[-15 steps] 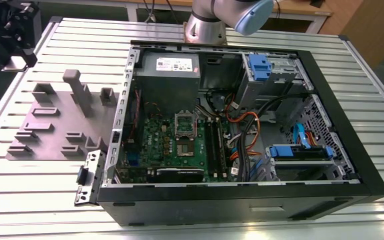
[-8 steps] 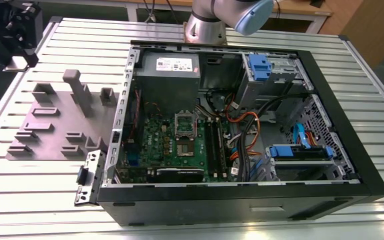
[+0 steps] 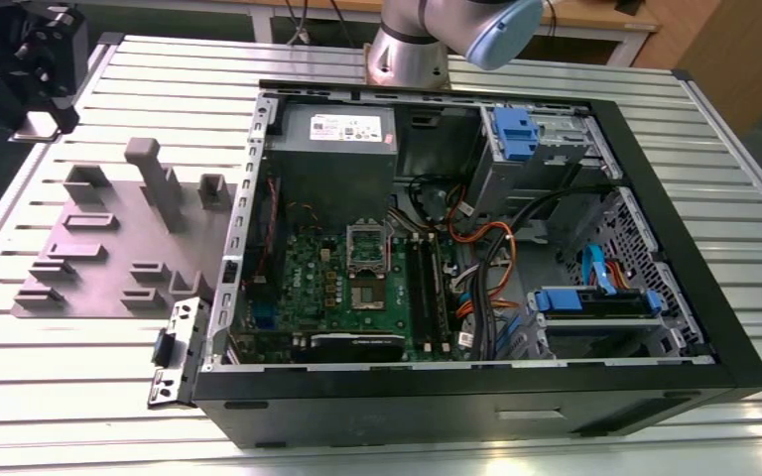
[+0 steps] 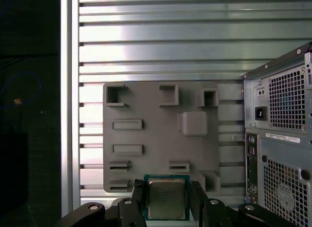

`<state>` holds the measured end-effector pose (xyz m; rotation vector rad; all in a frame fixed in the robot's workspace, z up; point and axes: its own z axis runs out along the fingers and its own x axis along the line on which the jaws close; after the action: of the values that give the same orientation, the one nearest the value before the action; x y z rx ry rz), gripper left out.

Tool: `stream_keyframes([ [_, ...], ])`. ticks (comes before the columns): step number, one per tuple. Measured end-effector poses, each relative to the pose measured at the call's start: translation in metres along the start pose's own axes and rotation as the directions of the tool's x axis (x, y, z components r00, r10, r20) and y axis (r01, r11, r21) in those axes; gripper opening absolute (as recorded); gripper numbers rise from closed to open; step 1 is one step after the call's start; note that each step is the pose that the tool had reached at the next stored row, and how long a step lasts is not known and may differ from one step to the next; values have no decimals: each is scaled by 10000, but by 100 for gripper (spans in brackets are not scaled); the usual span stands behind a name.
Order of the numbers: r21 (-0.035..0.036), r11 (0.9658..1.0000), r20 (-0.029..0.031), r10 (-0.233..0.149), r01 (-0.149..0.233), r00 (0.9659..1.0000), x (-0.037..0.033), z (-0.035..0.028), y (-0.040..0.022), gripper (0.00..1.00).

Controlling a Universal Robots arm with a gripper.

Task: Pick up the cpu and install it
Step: 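Pick up the cpu and move it towards the insertion slot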

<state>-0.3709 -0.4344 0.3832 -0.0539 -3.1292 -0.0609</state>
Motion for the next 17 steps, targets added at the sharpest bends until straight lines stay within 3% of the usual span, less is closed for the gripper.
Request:
stream_keyframes([
  [17, 0, 10000, 0, 0, 0, 10000, -44, 0, 2, 47],
])
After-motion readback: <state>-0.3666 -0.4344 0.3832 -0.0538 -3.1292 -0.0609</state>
